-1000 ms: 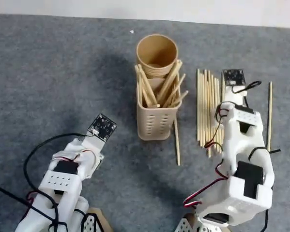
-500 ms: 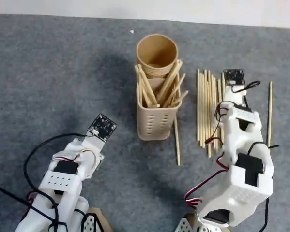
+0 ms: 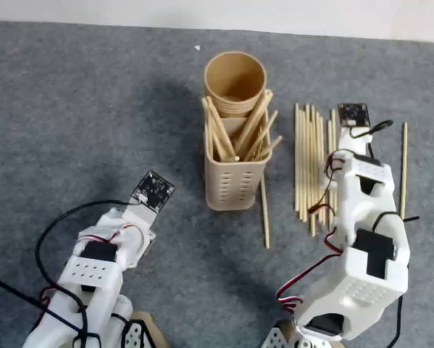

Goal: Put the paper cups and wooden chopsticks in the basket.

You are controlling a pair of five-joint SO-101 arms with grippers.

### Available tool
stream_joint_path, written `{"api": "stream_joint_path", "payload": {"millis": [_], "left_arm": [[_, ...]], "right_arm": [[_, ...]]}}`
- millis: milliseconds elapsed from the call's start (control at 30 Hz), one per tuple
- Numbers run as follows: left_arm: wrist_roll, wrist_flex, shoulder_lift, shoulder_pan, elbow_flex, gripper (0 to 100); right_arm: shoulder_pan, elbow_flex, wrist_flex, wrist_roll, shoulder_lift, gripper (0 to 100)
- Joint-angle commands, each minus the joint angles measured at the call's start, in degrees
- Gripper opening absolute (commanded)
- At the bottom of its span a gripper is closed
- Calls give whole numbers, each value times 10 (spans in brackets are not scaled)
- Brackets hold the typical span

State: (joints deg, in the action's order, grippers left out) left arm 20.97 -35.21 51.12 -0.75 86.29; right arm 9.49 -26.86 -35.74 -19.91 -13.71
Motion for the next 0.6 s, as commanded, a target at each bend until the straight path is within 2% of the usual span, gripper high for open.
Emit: {"api": "stream_joint_path", "payload": {"millis": [0, 267, 433, 567], "left_arm": [[5, 8, 7, -7, -2, 130], [5, 8, 7, -7, -2, 130], [5, 8, 7, -7, -2, 130], [5, 8, 7, -7, -1, 130]], "right_arm": [[0, -4, -22, 32, 72, 5], [-28, -10, -22, 141, 449, 5], [-99, -10, 6, 196, 603, 5], [-170, -12, 65, 203, 662, 5]]}}
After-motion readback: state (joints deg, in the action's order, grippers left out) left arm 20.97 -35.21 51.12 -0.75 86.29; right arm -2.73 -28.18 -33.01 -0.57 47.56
